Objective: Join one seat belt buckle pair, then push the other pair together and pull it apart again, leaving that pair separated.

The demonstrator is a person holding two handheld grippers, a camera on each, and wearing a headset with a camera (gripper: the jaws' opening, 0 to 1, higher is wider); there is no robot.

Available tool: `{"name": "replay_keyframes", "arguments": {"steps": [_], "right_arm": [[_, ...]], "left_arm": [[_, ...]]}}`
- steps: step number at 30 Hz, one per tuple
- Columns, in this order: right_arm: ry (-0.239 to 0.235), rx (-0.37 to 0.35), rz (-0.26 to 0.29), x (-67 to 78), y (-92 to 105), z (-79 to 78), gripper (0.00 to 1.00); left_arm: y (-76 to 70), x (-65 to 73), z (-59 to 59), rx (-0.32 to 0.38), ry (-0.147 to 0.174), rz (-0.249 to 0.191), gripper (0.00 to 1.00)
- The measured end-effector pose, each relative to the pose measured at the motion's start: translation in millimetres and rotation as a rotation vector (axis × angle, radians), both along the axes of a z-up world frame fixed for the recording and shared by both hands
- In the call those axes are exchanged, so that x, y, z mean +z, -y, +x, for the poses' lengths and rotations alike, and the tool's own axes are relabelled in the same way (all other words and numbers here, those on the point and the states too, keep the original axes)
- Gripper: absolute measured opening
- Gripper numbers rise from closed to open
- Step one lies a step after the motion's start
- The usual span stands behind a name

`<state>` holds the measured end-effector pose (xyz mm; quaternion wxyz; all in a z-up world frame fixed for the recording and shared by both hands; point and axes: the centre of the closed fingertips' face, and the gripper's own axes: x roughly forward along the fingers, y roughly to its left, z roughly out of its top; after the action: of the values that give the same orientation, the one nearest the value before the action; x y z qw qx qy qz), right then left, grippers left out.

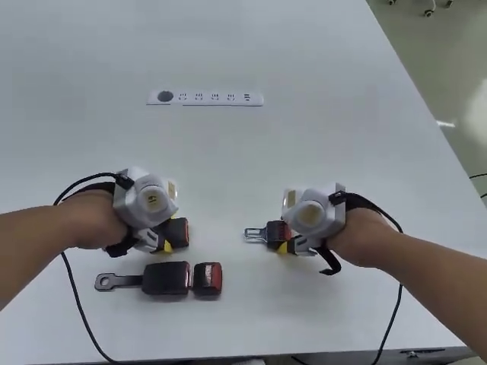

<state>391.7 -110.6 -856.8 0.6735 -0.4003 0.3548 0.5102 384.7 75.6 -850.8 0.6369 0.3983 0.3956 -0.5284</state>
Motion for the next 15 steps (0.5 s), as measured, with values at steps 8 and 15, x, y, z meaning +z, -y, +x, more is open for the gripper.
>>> {"name": "replay_keyframes", "arguments": {"steps": [8, 15], "right_arm": [[0.020, -0.061, 0.015, 5.5, 15.0, -7.2, 0.52], [-0.001, -0.159, 0.132, 19.6, 25.3, -38.1, 0.59]], "left_arm": [[-25.4, 19.7, 10.9, 0.138, 0.076, -0.043, 0.40], [-67.0, 49.2, -16.3, 0.276, 0.156, -0.173, 0.41]]}}
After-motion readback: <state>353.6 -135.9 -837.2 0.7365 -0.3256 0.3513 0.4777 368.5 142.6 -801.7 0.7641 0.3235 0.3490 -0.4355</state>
